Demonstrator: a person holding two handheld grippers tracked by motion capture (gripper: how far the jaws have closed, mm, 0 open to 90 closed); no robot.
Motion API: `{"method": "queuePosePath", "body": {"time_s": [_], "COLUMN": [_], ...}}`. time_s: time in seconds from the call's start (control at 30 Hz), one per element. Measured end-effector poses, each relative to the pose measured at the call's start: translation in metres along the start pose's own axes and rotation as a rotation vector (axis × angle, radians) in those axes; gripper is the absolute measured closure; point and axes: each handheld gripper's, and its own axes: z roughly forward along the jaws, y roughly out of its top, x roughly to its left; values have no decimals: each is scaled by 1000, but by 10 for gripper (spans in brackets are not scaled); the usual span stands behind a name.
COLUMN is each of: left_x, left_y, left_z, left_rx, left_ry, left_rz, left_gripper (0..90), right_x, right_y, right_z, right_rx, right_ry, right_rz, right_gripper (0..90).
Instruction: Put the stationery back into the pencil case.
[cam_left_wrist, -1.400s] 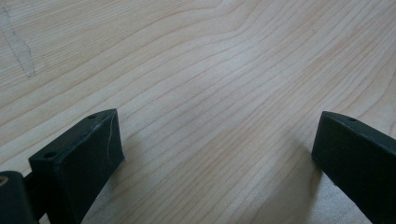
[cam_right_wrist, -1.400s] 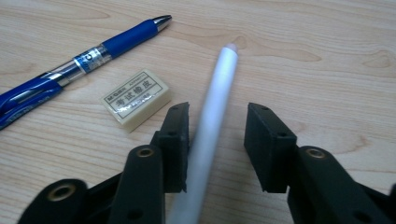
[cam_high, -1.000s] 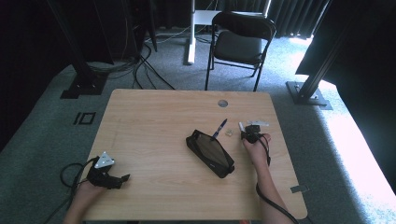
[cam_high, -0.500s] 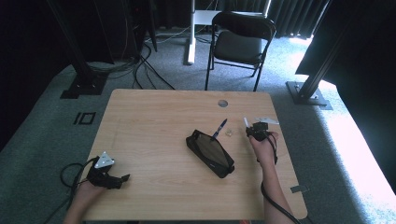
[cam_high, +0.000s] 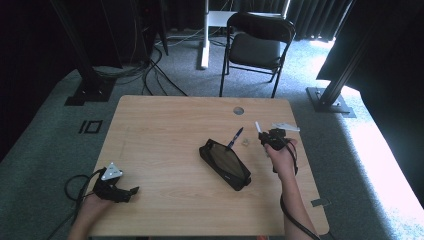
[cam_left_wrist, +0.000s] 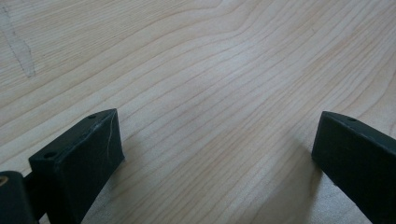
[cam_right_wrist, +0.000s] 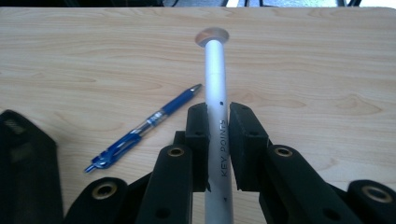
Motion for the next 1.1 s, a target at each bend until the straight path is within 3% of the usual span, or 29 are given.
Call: {"method": "queuePosePath", "body": {"time_s": [0.3,0.6,0.9,1.1], "left_x": [0,0,0,0], "left_y": [0,0,0,0], "left_z": [0,0,0,0], "left_rx": [0,0,0,0], "left_ry": [0,0,0,0], "left_rz": [0,0,1,1], "left_gripper": [21,21,21,21], "right_x": [28,59,91,102], "right_y": [10,13,11,4], "right_z": [-16,-27,-30,-24], "right_rx": [-38,-60,-40,25], "right_ry": [88,198,296,341], "right_rz": [-67,-102,-174,-212], "right_gripper": [785,784,784,785]}}
